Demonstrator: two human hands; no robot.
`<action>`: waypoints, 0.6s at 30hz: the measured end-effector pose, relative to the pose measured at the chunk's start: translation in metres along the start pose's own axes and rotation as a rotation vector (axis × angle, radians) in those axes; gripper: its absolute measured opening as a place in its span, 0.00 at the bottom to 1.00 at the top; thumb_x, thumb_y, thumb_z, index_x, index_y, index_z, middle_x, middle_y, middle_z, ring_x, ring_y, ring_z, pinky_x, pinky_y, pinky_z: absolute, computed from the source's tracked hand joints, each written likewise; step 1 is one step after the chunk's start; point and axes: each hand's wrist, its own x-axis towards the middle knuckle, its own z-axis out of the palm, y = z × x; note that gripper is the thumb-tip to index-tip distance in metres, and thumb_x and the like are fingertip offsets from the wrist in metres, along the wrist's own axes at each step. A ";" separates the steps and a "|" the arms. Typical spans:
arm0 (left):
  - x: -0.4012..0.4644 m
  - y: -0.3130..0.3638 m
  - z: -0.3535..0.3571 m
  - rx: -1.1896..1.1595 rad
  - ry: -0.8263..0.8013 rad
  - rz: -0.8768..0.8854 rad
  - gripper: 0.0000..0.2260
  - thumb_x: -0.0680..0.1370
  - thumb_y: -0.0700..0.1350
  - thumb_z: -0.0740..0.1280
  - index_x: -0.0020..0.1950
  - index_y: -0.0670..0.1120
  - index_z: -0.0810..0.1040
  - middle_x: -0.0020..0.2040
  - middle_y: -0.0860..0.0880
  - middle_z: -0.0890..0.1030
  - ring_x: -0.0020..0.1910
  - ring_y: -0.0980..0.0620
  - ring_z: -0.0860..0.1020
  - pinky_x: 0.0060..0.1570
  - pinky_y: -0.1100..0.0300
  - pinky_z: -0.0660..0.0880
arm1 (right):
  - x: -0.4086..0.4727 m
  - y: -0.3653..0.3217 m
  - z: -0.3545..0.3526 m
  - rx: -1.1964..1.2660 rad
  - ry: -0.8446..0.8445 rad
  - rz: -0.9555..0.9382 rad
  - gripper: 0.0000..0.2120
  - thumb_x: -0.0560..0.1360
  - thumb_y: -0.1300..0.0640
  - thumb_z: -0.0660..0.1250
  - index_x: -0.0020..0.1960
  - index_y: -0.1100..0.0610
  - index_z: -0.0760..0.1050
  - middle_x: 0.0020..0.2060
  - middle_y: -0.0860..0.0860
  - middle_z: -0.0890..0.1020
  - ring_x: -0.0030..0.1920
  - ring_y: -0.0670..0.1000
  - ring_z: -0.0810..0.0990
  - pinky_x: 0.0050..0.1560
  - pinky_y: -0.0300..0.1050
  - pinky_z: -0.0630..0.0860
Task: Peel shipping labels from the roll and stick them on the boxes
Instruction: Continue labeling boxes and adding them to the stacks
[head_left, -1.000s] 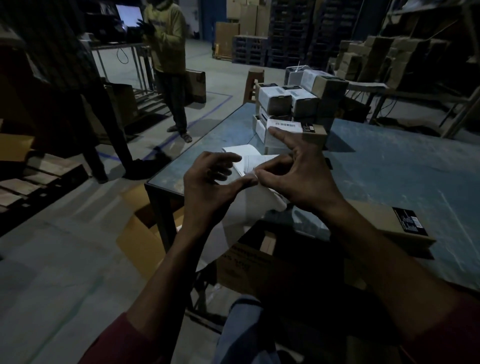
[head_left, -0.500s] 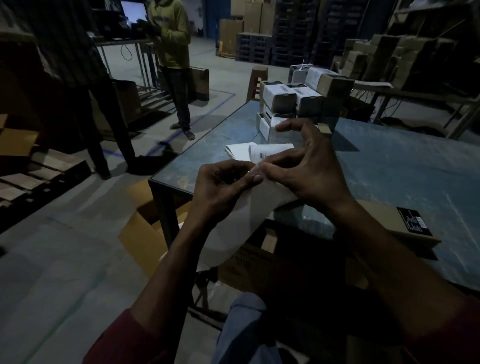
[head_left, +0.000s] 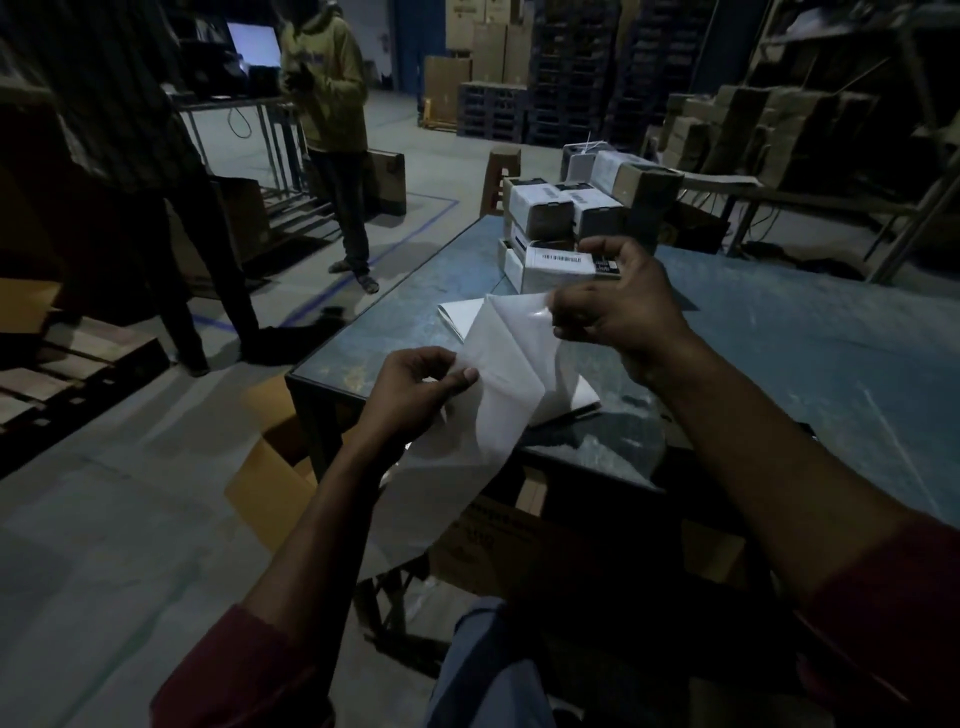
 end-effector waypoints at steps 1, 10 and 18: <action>0.004 -0.001 -0.003 0.015 -0.023 -0.051 0.09 0.79 0.41 0.75 0.48 0.34 0.84 0.33 0.47 0.81 0.24 0.55 0.74 0.25 0.63 0.69 | 0.009 0.003 -0.002 0.002 0.029 0.021 0.30 0.70 0.70 0.78 0.65 0.50 0.71 0.58 0.59 0.81 0.51 0.60 0.86 0.39 0.49 0.85; 0.029 -0.016 -0.029 0.319 -0.088 -0.169 0.11 0.73 0.42 0.80 0.32 0.45 0.83 0.27 0.51 0.80 0.31 0.51 0.76 0.35 0.59 0.69 | 0.062 0.037 -0.069 -0.176 0.365 0.141 0.27 0.66 0.63 0.81 0.57 0.44 0.74 0.54 0.57 0.82 0.50 0.59 0.85 0.47 0.60 0.86; 0.040 -0.008 -0.027 0.531 -0.149 -0.172 0.16 0.71 0.41 0.79 0.24 0.49 0.81 0.26 0.47 0.76 0.31 0.50 0.73 0.35 0.56 0.67 | 0.070 0.016 -0.107 -0.316 0.533 0.031 0.26 0.67 0.60 0.81 0.58 0.47 0.70 0.56 0.55 0.78 0.46 0.56 0.83 0.40 0.53 0.85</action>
